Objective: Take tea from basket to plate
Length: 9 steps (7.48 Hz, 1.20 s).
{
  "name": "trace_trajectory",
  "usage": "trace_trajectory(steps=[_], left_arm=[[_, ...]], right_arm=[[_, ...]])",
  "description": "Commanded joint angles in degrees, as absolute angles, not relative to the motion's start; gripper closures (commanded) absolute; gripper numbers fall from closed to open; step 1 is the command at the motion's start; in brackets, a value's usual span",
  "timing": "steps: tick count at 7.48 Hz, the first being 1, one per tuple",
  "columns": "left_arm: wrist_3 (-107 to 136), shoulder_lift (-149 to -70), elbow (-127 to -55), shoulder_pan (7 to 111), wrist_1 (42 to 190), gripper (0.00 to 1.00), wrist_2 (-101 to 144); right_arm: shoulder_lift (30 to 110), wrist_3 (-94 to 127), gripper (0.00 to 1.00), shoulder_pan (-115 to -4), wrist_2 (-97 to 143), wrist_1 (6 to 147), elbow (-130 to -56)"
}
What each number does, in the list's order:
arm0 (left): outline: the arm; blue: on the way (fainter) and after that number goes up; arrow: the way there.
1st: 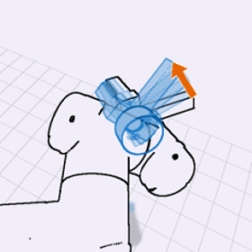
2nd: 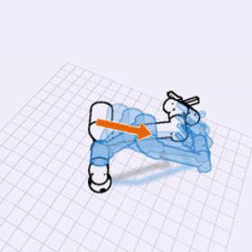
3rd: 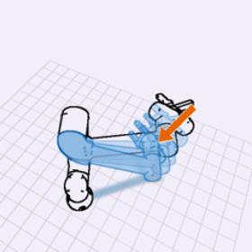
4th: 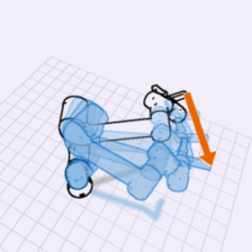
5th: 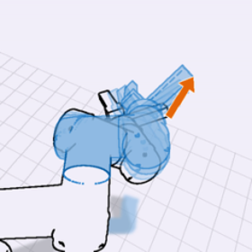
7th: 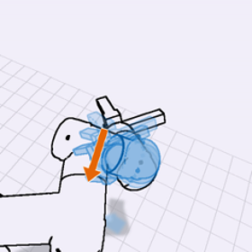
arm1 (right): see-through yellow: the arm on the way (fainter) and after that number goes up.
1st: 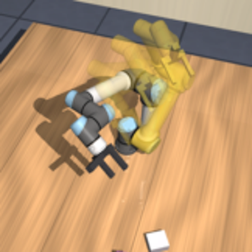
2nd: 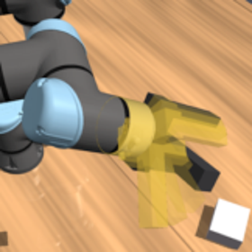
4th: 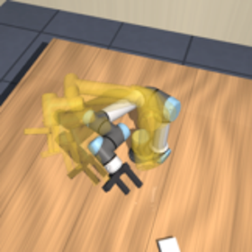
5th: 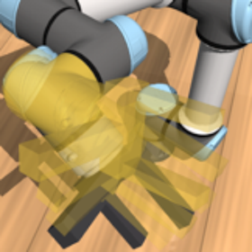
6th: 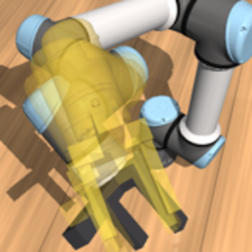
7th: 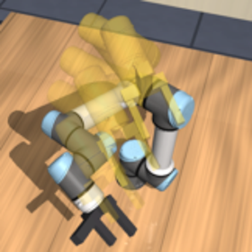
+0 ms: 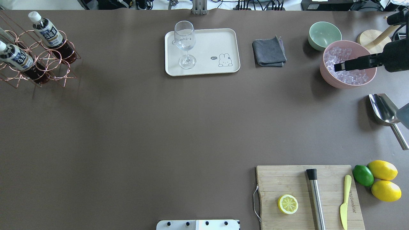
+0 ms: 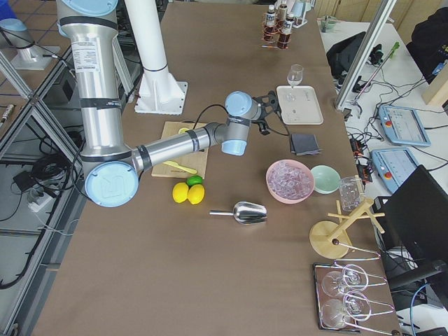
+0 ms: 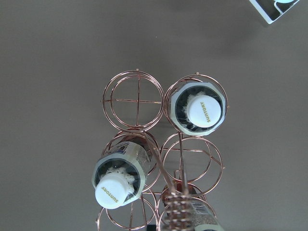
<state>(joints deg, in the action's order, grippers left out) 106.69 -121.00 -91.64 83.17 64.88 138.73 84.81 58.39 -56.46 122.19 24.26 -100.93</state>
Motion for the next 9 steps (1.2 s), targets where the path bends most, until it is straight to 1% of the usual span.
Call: trace_trajectory(steps=[1, 3, 4, 5, 6, 8, 9], left_arm=[[114.57, -119.54, -105.32, 78.6, 57.69, 1.0, 138.78], [128.07, -122.33, -114.04, 70.88, 55.47, 1.0, 138.43], [135.19, -125.74, -115.39, 65.97, 55.02, 1.0, 138.34], [140.14, -127.34, -117.31, 62.61, 55.11, 1.0, 138.25], [143.49, -131.88, -118.03, 58.49, 54.93, 1.0, 138.16], [155.24, -140.06, -117.86, 49.45, 54.32, 1.0, 130.12], [157.04, -142.01, -117.25, 45.65, 54.32, 1.0, 127.9]], right_arm=[[81.31, 59.1, 0.0, -42.32, 110.23, 9.27, -100.29], [80.33, 40.07, 0.0, -40.17, 109.07, 5.12, -97.4], [79.81, 35.9, 0.0, -38.77, 108.99, 4.49, -96.6], [79.37, 28.29, 0.0, -38.24, 107.94, 4.57, -96.24], [79.71, 24.73, 0.0, -37.45, 105.67, 4.14, -94.41], [79.89, 23.13, 0.0, -37.09, 105.38, -1.38, -89.85], [79.81, 20.07, 0.0, -37.09, 105.29, -4.36, -86.26]])
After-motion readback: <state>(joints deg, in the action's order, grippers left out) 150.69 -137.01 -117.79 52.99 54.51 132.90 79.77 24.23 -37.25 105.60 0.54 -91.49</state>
